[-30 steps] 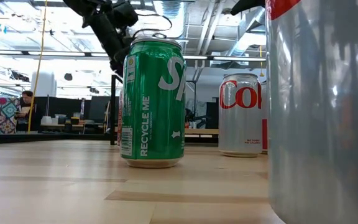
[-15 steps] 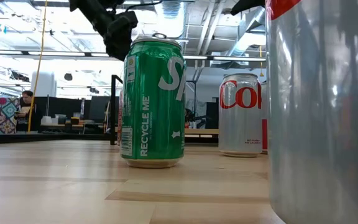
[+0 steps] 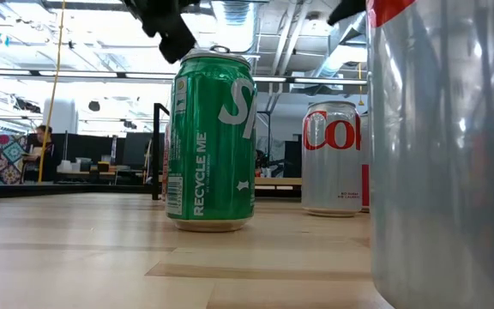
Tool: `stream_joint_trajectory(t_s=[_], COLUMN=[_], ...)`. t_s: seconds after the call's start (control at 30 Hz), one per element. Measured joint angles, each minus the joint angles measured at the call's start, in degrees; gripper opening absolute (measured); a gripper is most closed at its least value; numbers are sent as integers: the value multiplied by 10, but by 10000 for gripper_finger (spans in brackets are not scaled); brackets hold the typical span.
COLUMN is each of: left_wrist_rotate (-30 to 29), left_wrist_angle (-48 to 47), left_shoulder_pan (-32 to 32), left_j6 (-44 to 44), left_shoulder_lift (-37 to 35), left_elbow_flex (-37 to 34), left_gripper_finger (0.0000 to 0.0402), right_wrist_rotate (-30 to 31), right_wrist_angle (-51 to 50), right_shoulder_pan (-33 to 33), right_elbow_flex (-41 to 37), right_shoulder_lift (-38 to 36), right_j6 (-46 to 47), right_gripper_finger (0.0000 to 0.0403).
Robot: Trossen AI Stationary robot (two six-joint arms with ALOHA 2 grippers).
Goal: Place canned beverage on shelf
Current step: Put the white orange soda can on the shelf aligned with the other white orange soda cans
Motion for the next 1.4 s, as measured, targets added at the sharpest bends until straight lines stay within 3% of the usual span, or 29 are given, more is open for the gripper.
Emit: stream_joint_trajectory(t_s=[0.27,0.53,1.03,1.4], left_wrist_rotate=[-11,-39,-50,-37], left_wrist_angle=[12,21,35,13], left_shoulder_pan=[-89,-126,-172,-183], left_j6=[-99,-152,-164,-150], left_shoulder_lift=[11,24,23,23], left_elbow_flex=[0,-1,0,0], left_gripper_finger=[268,268,268,268], right_wrist_rotate=[0,1,-8,-22], right_wrist_angle=[-88,-151,-188,-197], right_shoulder_pan=[35,43,29,6], right_elbow_flex=[0,0,0,0], right_shoulder_lift=[0,20,137,181], right_j6=[31,2,-168,-186], right_gripper_finger=[265,265,274,302])
